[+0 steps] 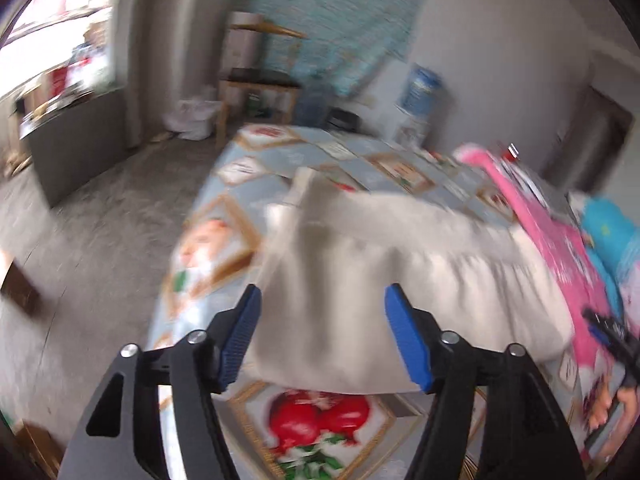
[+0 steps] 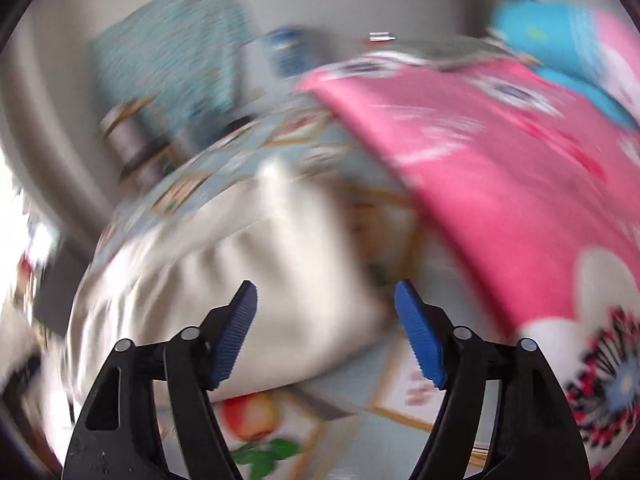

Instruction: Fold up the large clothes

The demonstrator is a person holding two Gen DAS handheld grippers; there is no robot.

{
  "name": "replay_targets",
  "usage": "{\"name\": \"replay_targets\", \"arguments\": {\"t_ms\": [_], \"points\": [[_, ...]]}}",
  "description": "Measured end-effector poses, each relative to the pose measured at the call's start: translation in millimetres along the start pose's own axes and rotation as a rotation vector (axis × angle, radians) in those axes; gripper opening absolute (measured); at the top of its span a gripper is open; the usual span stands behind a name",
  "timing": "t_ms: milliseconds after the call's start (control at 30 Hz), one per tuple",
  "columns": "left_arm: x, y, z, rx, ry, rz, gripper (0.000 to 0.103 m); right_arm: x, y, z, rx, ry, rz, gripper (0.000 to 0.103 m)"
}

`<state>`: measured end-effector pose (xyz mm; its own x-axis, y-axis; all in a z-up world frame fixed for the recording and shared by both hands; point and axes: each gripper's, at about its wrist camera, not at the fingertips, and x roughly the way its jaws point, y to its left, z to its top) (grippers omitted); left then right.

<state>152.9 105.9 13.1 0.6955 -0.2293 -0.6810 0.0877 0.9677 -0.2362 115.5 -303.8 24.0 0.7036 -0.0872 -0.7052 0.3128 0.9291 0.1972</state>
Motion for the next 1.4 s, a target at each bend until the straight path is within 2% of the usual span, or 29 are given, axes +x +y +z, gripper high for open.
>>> {"name": "replay_targets", "arguments": {"t_ms": [67, 100, 167, 200, 233, 267, 300, 400, 467, 533, 600, 700, 767, 800, 833, 933, 1100, 1167, 1233, 1400], "points": [[24, -23, -1, 0.088, 0.050, 0.004, 0.069, 15, 29, -9, -0.123, 0.027, 0.017, 0.077], [36, -28, -3, 0.106, 0.068, 0.013, 0.071, 20, 39, -13, -0.169, 0.026, -0.006, 0.079], [60, -26, -7, 0.086, 0.119, 0.019, 0.071, 38, 52, -20, -0.243, 0.041, -0.063, 0.081], [73, -20, -10, 0.057, 0.156, 0.043, 0.071, 45, 50, -24, -0.245, 0.069, -0.080, 0.081], [79, -14, -11, 0.045, 0.158, 0.033, 0.071, 57, 41, -27, -0.216, 0.118, -0.094, 0.081], [76, -13, -12, 0.051, 0.125, 0.031, 0.071, 63, 31, -28, -0.169, 0.144, -0.064, 0.081], [76, -13, -11, 0.062, 0.134, 0.038, 0.071, 61, 23, -25, -0.128, 0.136, -0.034, 0.081], [65, -17, -8, 0.075, 0.133, 0.065, 0.071, 53, 28, -14, -0.123, 0.144, -0.042, 0.081], [53, -27, -6, 0.105, 0.099, 0.038, 0.071, 45, 42, -8, -0.145, 0.122, 0.012, 0.081], [43, -45, -9, 0.167, 0.074, 0.008, 0.076, 33, 59, -15, -0.197, 0.094, 0.075, 0.082], [47, -65, -16, 0.231, 0.095, -0.004, 0.077, 33, 82, -22, -0.274, 0.080, 0.100, 0.083], [73, -84, -35, 0.301, 0.197, 0.039, 0.079, 55, 105, -40, -0.359, 0.120, 0.087, 0.085], [80, -86, -41, 0.310, 0.163, 0.064, 0.081, 77, 109, -52, -0.391, 0.175, 0.031, 0.086], [81, -86, -40, 0.301, 0.170, 0.064, 0.082, 77, 110, -55, -0.406, 0.144, 0.025, 0.086], [81, -85, -38, 0.290, 0.183, 0.060, 0.082, 76, 111, -54, -0.414, 0.150, 0.016, 0.086], [71, -78, -30, 0.240, 0.189, 0.039, 0.082, 64, 111, -45, -0.390, 0.157, 0.025, 0.086], [26, -80, -24, 0.250, 0.101, 0.036, 0.082, 23, 107, -44, -0.351, 0.111, 0.116, 0.088], [6, -83, -22, 0.262, 0.065, 0.046, 0.086, 4, 107, -48, -0.339, 0.094, 0.140, 0.089], [-13, -85, -21, 0.259, 0.040, 0.039, 0.095, -14, 105, -50, -0.322, 0.071, 0.159, 0.092], [-53, -90, -20, 0.232, -0.016, -0.013, 0.098, -49, 98, -53, -0.260, 0.013, 0.160, 0.096]]}}
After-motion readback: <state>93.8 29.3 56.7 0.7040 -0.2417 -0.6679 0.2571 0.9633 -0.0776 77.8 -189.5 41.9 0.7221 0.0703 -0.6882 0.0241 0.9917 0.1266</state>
